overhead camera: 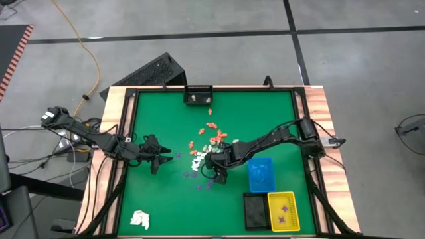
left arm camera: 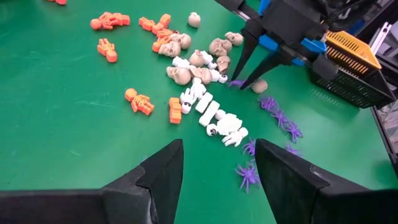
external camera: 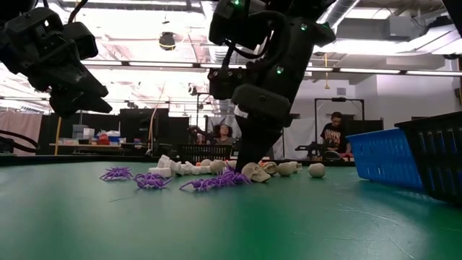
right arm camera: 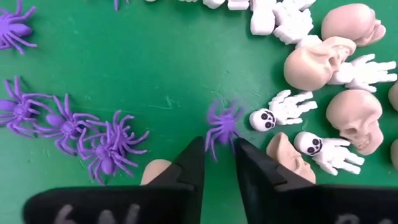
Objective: Sort Halloween decoration
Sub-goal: Put the purple spider toy into the yellow bin
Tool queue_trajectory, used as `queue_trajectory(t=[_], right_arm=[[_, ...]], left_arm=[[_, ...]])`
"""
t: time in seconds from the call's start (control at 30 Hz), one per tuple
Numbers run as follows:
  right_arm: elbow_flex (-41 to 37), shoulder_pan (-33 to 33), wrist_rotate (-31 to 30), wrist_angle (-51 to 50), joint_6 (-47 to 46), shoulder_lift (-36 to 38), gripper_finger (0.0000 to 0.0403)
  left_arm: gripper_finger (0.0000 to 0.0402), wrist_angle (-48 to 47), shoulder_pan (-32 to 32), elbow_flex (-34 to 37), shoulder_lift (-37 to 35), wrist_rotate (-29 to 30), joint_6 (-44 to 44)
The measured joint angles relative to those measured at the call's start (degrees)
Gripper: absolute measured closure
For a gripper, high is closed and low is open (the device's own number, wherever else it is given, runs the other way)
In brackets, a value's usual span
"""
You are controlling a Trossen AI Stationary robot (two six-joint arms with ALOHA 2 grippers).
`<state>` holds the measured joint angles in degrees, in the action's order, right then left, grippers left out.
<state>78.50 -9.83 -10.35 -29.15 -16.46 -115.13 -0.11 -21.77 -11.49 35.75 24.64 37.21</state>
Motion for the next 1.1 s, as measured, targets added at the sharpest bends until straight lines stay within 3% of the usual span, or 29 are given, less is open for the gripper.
queue_trajectory(t=[0.2, 0.53, 0.8, 0.97, 1.1], right_arm=[[0.0, 0.0, -0.3, -0.2, -0.1, 0.0, 0.0396], [-0.3, -1.1, -0.5, -1.0, -1.3, 1.8, 0.0402], [-0.3, -4.4, -0.4, -5.3, -5.0, 8.6, 0.0402], [-0.2, -9.1, 1.9, -12.8, -11.8, 13.9, 0.0403], [-0.2, -15.4, 5.1, -21.7, -23.1, 17.8, 0.0403]], left_arm=[[0.0213, 0.0, 0.0, 0.0, 0.0, 0.0, 0.1], [0.0213, 0.0, 0.0, 0.0, 0.0, 0.1, 0.1], [0.0213, 0.0, 0.0, 0.0, 0.0, 0.0, 0.4], [0.0213, -0.1, 0.0, 0.0, 0.0, 0.0, 0.4], [0.0213, 0.0, 0.0, 0.0, 0.0, 0.0, 0.4]])
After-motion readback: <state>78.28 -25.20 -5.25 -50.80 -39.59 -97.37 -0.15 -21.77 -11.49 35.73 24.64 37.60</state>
